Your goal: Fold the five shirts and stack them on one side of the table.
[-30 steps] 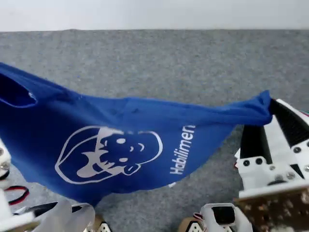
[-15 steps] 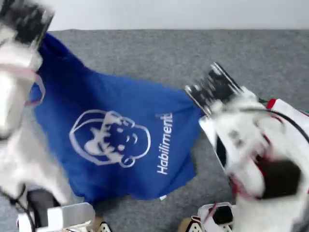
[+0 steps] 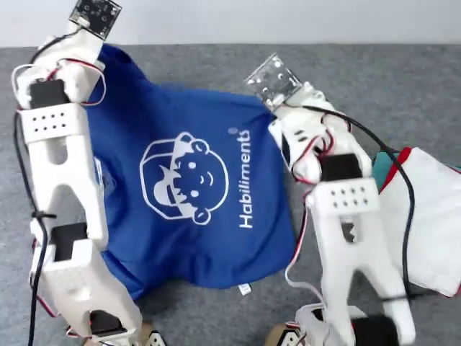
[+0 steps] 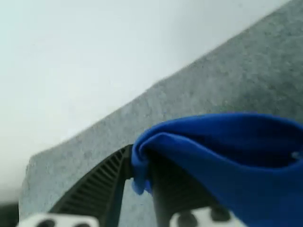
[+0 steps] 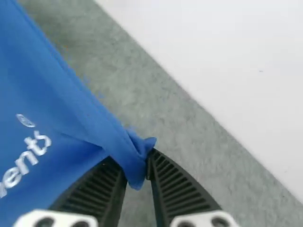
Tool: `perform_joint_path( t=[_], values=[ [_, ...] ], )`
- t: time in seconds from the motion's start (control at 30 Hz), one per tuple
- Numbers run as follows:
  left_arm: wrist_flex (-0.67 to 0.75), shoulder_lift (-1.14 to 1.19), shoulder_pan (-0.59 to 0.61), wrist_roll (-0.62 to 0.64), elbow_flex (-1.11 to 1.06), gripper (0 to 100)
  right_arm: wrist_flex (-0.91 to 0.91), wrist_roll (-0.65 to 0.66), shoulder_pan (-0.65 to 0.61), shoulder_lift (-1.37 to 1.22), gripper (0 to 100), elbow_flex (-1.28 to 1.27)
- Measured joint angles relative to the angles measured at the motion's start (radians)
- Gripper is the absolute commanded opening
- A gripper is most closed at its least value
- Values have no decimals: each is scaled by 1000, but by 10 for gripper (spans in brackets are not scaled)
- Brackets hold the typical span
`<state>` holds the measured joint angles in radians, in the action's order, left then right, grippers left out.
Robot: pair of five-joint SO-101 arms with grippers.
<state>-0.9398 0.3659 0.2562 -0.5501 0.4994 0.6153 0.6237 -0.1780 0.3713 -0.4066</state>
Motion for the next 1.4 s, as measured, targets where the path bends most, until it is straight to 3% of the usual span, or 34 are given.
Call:
perform_joint_path(
  t=[0.2,0.47,0.8,1.0,1.4],
  values=[
    [212,66,-38,0,0,5,-219,0,77,-163,9,0],
    [440,66,-129,3,0,5,-245,0,183,-285,9,163],
    [466,66,-158,-2,-9,5,-190,0,213,-305,9,219],
    [301,81,-158,-6,-9,5,-60,78,216,-307,9,219],
    [-334,92,-158,-9,-9,5,275,115,204,-311,9,180]
  ],
)
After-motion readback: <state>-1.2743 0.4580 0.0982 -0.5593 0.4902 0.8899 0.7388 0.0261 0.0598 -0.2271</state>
